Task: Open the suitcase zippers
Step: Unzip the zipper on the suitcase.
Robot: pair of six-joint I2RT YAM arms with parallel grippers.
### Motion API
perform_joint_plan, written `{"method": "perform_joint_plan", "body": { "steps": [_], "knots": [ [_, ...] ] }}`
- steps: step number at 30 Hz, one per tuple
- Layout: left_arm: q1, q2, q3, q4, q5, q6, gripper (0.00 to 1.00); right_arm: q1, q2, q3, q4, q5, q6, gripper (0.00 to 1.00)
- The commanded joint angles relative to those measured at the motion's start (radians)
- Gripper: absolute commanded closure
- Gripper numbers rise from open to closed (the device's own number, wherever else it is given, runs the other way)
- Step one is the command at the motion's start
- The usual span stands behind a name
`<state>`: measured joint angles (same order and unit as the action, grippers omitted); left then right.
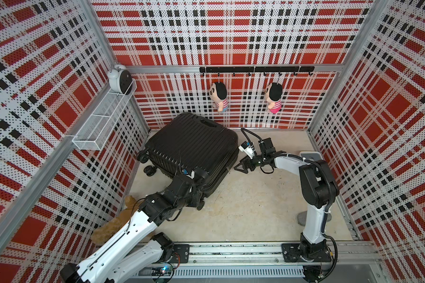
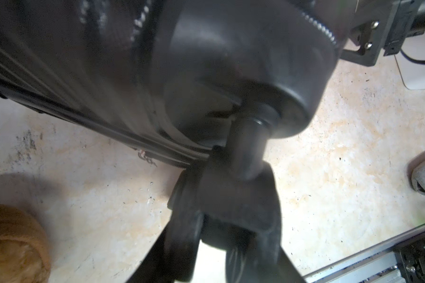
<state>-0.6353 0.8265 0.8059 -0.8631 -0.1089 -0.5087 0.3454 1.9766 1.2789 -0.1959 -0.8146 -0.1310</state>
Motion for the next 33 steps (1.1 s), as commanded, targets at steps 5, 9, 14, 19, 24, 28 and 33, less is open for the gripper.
{"method": "perform_joint_plan", "body": {
  "steps": [5,9,14,19,24,28,33],
  "knots": [
    [0.038,-0.010,-0.023,-0.103,-0.115,-0.093,1.00,0.134,-0.143,-0.224,0.299,0.313,0.034,0.20],
    [0.040,-0.015,-0.022,-0.102,-0.114,-0.094,1.00,0.204,-0.206,-0.340,0.449,0.499,0.006,0.19],
    [0.041,-0.012,-0.023,-0.102,-0.114,-0.094,1.00,0.300,-0.223,-0.397,0.588,0.754,-0.022,0.19],
    [0.042,-0.012,-0.022,-0.101,-0.113,-0.093,1.00,0.366,-0.187,-0.381,0.654,0.861,-0.023,0.26],
    [0.042,-0.013,-0.024,-0.100,-0.111,-0.092,1.00,0.417,-0.139,-0.365,0.707,0.966,-0.035,0.31],
    [0.043,-0.012,-0.024,-0.099,-0.110,-0.093,1.00,0.452,-0.105,-0.348,0.724,1.072,-0.048,0.38],
    [0.043,-0.015,-0.025,-0.099,-0.109,-0.092,1.00,0.458,-0.107,-0.350,0.739,1.113,-0.051,0.58]
  ]
}}
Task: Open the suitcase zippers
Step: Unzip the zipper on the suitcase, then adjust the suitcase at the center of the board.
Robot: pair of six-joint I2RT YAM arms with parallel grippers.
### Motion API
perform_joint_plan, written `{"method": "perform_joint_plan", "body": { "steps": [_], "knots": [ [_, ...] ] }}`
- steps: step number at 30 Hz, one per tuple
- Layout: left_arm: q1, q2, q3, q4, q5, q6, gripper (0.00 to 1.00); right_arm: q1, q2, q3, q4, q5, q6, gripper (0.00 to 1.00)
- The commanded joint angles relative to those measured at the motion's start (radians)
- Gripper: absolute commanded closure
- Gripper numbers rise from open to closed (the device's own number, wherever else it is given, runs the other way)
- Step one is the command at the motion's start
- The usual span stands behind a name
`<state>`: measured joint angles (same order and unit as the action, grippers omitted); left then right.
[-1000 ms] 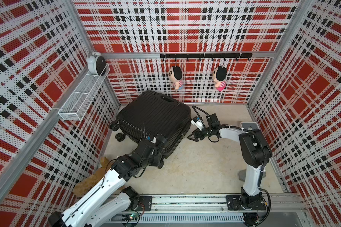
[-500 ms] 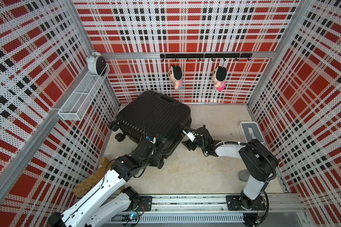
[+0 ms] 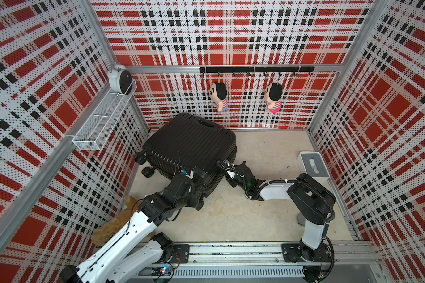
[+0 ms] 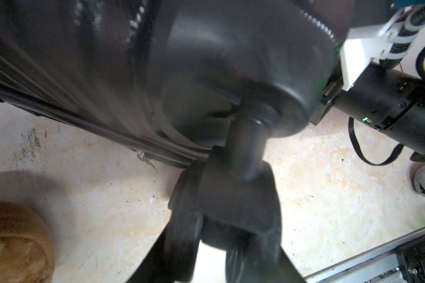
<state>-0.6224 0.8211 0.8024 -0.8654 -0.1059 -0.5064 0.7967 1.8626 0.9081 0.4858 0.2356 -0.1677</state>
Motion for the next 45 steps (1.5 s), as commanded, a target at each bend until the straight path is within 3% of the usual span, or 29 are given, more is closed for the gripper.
{"method": "perform_joint_plan", "body": {
  "steps": [1,12,15,20,27,30,35,39,45],
  "knots": [
    [0.030,-0.010,-0.022,-0.096,-0.111,-0.095,1.00,0.007,0.005,0.023,0.054,0.071,-0.018,0.62],
    [0.032,-0.011,-0.024,-0.094,-0.107,-0.092,1.00,0.000,-0.026,0.000,0.106,-0.014,-0.044,0.99],
    [0.032,-0.010,-0.024,-0.095,-0.107,-0.092,1.00,-0.009,-0.047,-0.022,0.113,-0.068,-0.048,1.00],
    [0.032,-0.017,-0.029,-0.095,-0.106,-0.095,1.00,-0.118,-0.123,-0.039,0.049,-0.312,0.040,1.00],
    [0.033,-0.032,-0.035,-0.115,-0.099,-0.101,1.00,-0.309,-0.136,0.124,-0.307,-0.426,0.083,1.00],
    [0.035,-0.042,-0.041,-0.120,-0.089,-0.098,1.00,-0.374,-0.150,0.151,-0.380,-0.335,0.109,1.00],
    [0.040,-0.020,-0.043,-0.123,-0.073,-0.083,1.00,-0.392,-0.166,0.191,-0.498,-0.081,0.105,1.00],
    [0.058,0.016,-0.008,-0.104,-0.075,-0.082,1.00,-0.432,-0.244,0.110,-0.519,0.079,0.199,1.00],
    [0.118,0.089,0.043,0.037,-0.115,-0.124,1.00,-0.452,-0.471,-0.103,-0.561,0.152,0.318,1.00]
  ]
}}
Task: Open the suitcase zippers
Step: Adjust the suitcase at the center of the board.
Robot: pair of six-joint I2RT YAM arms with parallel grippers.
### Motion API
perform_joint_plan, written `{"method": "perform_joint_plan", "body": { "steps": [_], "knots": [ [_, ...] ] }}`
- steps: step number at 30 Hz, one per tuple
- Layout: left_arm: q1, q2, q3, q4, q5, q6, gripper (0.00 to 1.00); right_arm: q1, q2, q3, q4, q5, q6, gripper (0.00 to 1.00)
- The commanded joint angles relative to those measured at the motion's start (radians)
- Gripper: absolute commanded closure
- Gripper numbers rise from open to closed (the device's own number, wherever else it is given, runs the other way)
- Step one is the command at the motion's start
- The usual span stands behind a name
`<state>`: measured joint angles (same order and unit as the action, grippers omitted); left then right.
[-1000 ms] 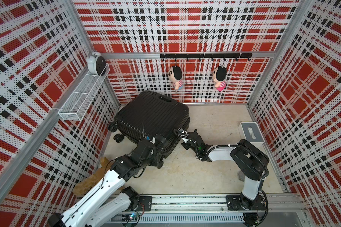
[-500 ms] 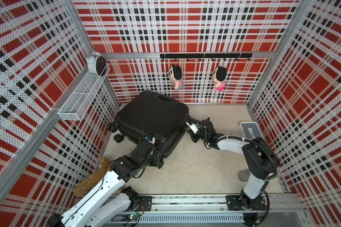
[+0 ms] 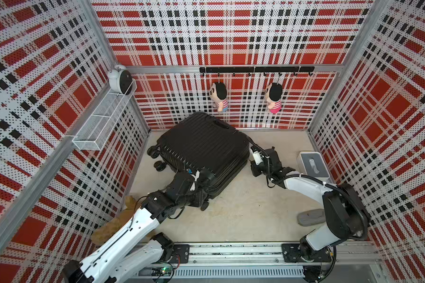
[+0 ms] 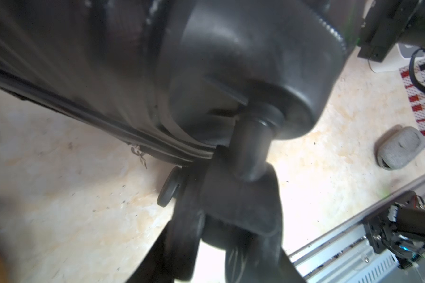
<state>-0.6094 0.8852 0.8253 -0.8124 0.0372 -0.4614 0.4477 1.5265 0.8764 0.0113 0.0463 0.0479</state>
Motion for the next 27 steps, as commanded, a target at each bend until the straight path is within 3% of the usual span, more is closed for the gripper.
{"method": "perform_joint_plan", "body": {
  "steps": [1,3,7,12,17,19,21,24,27],
  "knots": [
    [0.126,0.033,0.014,0.016,-0.256,-0.174,1.00,-0.103,-0.175,-0.100,-0.097,0.326,0.113,1.00],
    [0.192,0.050,0.001,0.067,-0.255,-0.183,1.00,-0.102,-0.268,-0.168,-0.123,0.277,0.135,1.00],
    [0.414,0.048,0.019,0.102,-0.272,-0.187,1.00,-0.070,-0.430,-0.288,-0.130,0.067,0.107,1.00],
    [0.662,0.044,0.048,0.138,-0.265,-0.189,1.00,0.210,-0.522,-0.341,-0.063,-0.007,0.083,1.00],
    [0.801,0.074,0.024,0.208,-0.190,-0.165,1.00,0.419,-0.479,-0.355,-0.007,-0.048,0.086,1.00],
    [0.766,0.083,0.039,0.219,-0.140,-0.143,1.00,0.473,-0.460,-0.368,0.074,-0.084,0.114,1.00],
    [0.606,0.092,0.100,0.187,-0.264,-0.139,1.00,0.570,-0.409,-0.360,0.152,-0.042,0.130,1.00],
    [0.338,0.144,0.232,0.096,-0.485,-0.189,0.87,0.636,-0.319,-0.352,0.261,0.062,0.191,1.00],
    [0.111,0.225,0.303,0.075,-0.544,-0.244,0.68,0.670,-0.236,-0.367,0.348,0.176,0.231,1.00]
  ]
}}
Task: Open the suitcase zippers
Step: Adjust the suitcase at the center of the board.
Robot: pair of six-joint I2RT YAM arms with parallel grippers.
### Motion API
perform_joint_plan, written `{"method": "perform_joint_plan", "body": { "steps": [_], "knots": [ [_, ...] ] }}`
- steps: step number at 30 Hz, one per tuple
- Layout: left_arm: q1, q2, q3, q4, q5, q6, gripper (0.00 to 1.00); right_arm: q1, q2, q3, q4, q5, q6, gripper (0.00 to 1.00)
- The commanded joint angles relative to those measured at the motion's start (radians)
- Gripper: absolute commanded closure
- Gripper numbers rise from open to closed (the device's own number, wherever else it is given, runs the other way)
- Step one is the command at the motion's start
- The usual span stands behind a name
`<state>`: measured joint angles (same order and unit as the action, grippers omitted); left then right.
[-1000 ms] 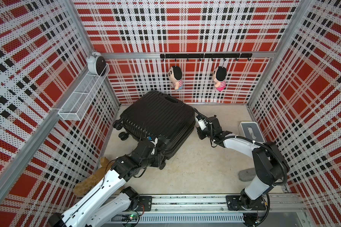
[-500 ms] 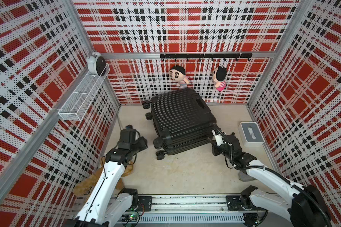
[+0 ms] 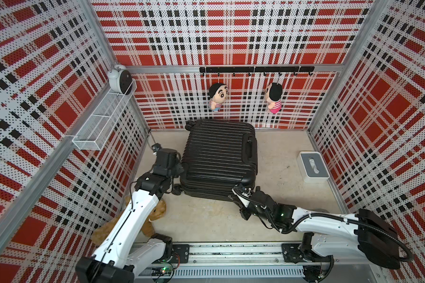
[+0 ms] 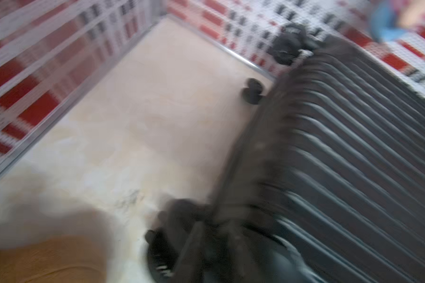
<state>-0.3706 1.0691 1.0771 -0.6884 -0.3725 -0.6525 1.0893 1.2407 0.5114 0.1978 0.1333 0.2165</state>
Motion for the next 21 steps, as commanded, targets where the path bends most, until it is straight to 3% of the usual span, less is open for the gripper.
{"method": "perform_joint_plan", "body": {
  "steps": [1,4,8,11,14,17,21],
  "knots": [
    [-0.174,0.084,0.061,-0.062,-0.127,-0.064,0.65,0.032,0.083,0.007,0.167,0.106,0.076,1.00],
    [-0.239,0.160,0.026,-0.089,-0.127,-0.101,0.60,0.054,0.154,0.020,0.199,0.164,0.111,1.00],
    [-0.298,0.133,-0.074,-0.069,-0.152,-0.154,0.44,0.084,0.208,0.045,0.229,0.231,0.133,1.00],
    [-0.251,0.111,-0.183,-0.059,-0.161,-0.175,0.47,0.101,0.219,0.054,0.200,0.316,0.152,1.00],
    [-0.189,0.074,-0.304,0.020,-0.085,-0.188,0.57,0.126,0.186,0.048,0.127,0.423,0.187,1.00],
    [-0.187,0.098,-0.332,0.030,-0.091,-0.211,0.56,0.164,0.150,0.055,0.009,0.546,0.227,1.00],
    [-0.200,0.154,-0.327,0.020,-0.115,-0.214,0.58,0.180,0.130,0.070,-0.156,0.613,0.327,1.00]
  ]
}}
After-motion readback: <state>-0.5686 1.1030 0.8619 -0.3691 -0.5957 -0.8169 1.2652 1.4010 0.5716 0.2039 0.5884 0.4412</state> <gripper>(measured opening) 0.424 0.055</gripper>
